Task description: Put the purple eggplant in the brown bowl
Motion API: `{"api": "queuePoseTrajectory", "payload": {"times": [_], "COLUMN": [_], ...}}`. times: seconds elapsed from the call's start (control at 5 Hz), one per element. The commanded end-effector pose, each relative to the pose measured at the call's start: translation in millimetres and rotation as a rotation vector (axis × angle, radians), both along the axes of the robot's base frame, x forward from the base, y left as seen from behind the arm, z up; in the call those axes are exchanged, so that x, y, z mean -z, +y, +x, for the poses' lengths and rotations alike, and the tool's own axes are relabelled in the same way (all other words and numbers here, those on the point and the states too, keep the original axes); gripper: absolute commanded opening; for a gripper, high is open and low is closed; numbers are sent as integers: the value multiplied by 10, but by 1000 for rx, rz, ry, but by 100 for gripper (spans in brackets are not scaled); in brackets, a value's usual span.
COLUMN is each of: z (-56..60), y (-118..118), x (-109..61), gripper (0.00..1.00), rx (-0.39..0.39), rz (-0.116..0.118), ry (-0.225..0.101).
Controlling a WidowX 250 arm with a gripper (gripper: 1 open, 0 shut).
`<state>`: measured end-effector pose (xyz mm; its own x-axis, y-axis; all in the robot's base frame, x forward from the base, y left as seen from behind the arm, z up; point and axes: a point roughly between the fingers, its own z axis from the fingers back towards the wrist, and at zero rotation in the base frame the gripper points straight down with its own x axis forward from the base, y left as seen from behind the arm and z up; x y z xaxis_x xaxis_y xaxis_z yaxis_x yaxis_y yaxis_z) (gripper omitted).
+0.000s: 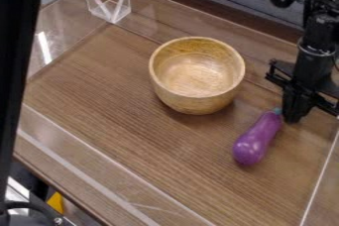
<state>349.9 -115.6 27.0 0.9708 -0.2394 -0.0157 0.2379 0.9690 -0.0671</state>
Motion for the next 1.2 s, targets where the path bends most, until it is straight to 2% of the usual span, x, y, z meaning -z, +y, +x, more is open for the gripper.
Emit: {"api": "queuePoseTrajectory", "payload": {"times": [0.0,0.2,0.6,0.8,1.0], "z": [192,241,113,69,6], "y": [16,18,262,314,325], "x": [-238,-171,-480,-551,-527], "gripper": [0,0,0,100,100], "rx": [59,127,131,138,147], "rz": [-28,-30,-33,-34,-34], "ry": [-66,-51,-27,-25,-18]}}
